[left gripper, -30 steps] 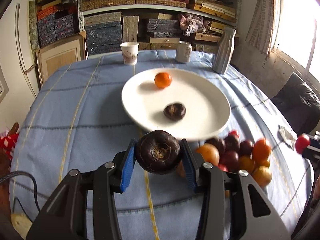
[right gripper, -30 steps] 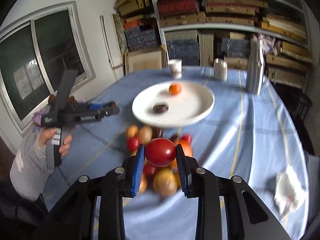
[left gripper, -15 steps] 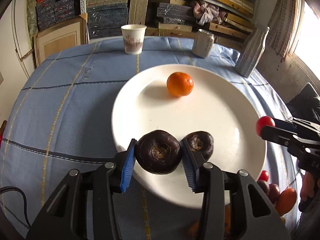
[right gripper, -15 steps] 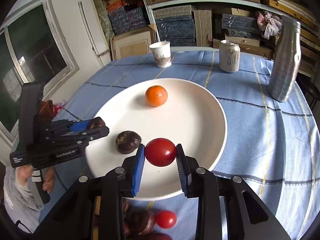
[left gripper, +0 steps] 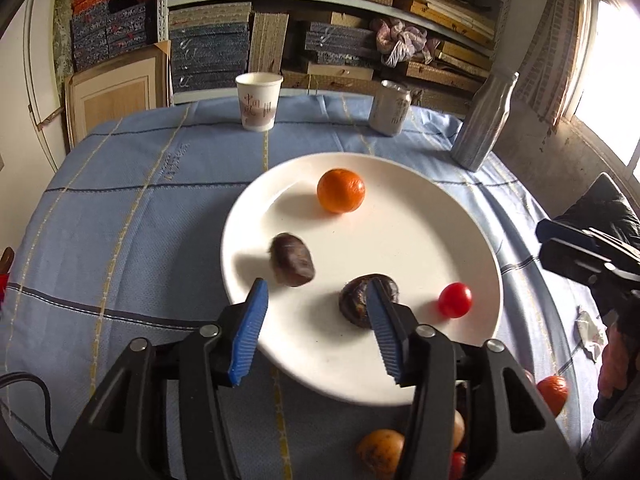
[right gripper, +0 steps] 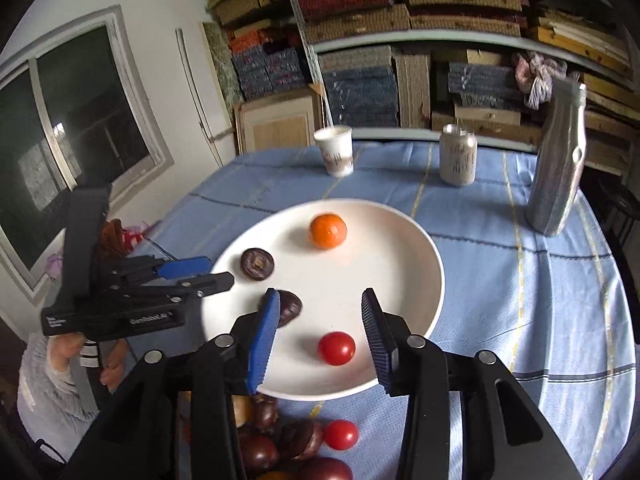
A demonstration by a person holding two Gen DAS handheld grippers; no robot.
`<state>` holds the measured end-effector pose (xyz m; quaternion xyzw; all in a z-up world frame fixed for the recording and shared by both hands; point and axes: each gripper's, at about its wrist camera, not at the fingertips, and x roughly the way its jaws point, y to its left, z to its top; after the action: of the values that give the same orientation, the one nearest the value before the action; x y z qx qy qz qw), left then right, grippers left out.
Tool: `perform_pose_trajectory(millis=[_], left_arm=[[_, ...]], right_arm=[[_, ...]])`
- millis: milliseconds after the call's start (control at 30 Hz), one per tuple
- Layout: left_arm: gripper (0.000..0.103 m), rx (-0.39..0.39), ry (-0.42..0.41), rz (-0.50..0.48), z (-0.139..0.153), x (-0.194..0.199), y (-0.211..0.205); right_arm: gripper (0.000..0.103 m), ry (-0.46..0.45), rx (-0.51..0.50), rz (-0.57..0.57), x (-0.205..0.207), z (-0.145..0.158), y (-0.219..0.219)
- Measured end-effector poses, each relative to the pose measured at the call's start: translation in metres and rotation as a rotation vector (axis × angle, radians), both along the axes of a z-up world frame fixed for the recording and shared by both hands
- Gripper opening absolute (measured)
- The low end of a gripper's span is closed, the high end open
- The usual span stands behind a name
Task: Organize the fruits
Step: 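Lower both fruits onto the white plate and open both tools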
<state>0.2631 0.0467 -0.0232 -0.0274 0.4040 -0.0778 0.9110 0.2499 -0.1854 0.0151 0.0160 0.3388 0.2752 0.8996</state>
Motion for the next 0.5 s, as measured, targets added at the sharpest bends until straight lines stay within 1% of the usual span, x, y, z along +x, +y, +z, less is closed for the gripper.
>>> perform_pose_trajectory(millis=[33, 67, 133, 200, 233, 267, 333, 367, 433, 500], left_arm=[[0.062, 0.004, -0.017, 0.006, 0.004, -0.008, 0.000], [0.067, 0.011, -0.034, 0.012, 0.007, -0.017, 0.001], [0.069, 0.031, -0.055, 0.029, 0.009, -0.034, 0.004], [0.069, 0.024, -0.056, 0.035, 0.007, -0.049, 0.008], [0.070, 0.014, -0.051, 0.040, 0.003, -0.059, 0.010], [0.072, 0.013, -0.044, 0.044, -0.001, -0.065, 0.011], [0.074, 0.021, -0.030, 0.053, -0.010, -0.076, 0.011], [0.076, 0.028, -0.024, 0.059, -0.015, -0.080, 0.011], [0.079, 0.036, -0.016, 0.057, -0.021, -0.088, 0.007], [0.080, 0.043, -0.009, 0.046, -0.027, -0.094, 0.001]], right_arm=[[0.049, -0.013, 0.010, -0.001, -0.006, 0.004, -0.002], [0.052, -0.028, 0.020, -0.003, -0.014, 0.008, -0.005], [0.060, -0.062, 0.045, -0.021, -0.034, 0.014, -0.014], [0.064, -0.084, 0.071, -0.048, -0.054, 0.012, -0.025], [0.068, -0.095, 0.074, -0.066, -0.063, 0.010, -0.030], [0.070, -0.110, 0.082, -0.092, -0.075, 0.005, -0.037], [0.078, -0.128, 0.106, -0.139, -0.091, -0.004, -0.052], [0.080, -0.136, 0.111, -0.165, -0.098, -0.009, -0.060], [0.088, -0.136, 0.127, -0.206, -0.106, -0.019, -0.073], [0.090, -0.122, 0.130, -0.241, -0.107, -0.026, -0.082]])
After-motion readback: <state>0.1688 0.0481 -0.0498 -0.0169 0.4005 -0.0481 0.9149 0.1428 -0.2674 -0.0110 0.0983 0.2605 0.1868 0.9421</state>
